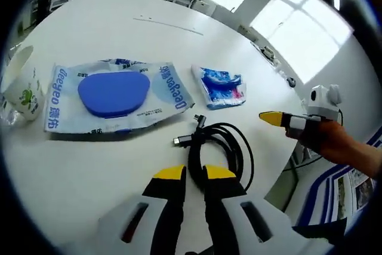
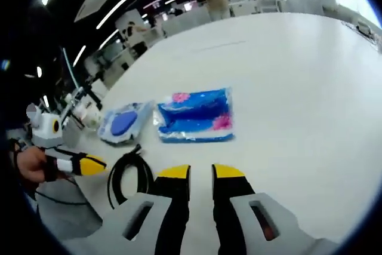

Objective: Arrange the tabletop items into an orderly group along one side of the table until the central work area is clear of visible clutter.

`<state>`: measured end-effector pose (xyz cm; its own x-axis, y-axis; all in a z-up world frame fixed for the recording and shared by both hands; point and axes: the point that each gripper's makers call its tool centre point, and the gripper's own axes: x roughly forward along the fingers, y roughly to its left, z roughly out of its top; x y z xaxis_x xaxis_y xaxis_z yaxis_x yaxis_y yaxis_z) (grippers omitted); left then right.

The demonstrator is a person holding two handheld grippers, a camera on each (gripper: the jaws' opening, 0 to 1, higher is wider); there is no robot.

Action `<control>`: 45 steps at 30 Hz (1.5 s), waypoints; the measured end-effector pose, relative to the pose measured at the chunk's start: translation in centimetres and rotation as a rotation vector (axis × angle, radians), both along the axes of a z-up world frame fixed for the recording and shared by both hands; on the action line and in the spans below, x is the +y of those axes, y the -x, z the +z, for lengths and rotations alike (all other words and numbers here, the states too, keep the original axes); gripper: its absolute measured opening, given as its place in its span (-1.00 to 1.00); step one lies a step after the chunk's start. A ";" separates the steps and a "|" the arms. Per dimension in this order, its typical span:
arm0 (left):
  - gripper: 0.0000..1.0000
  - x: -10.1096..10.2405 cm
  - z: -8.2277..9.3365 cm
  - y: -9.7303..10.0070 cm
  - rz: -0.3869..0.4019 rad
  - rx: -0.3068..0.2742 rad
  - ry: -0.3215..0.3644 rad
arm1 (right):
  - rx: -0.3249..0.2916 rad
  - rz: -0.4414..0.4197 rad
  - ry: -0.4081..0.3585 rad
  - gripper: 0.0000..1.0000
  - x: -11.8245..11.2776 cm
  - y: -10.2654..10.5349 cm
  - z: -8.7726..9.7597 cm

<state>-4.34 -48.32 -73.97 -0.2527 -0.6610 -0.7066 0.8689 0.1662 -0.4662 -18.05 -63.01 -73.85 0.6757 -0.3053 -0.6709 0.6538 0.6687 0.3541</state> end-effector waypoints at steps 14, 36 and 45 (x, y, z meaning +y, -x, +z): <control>-0.81 2.6 0.9 -1.2 0.004 -0.030 0.021 | 0.045 -0.040 0.024 -0.70 -4.8 -1.1 -1.3; -0.81 4.8 1.9 -3.3 0.103 -0.026 0.019 | 0.056 0.031 0.047 -0.95 -5.0 -3.5 -1.4; -0.82 5.5 1.6 -3.3 0.127 -0.016 0.011 | 0.063 0.072 0.057 -0.98 -4.3 -3.9 -1.3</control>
<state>-1.02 -42.85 -72.37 -0.1551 -0.6944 -0.7027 0.8488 0.2702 -0.4545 -14.15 -67.26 -75.16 0.6543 -0.2959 -0.6960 0.6229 0.7328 0.2740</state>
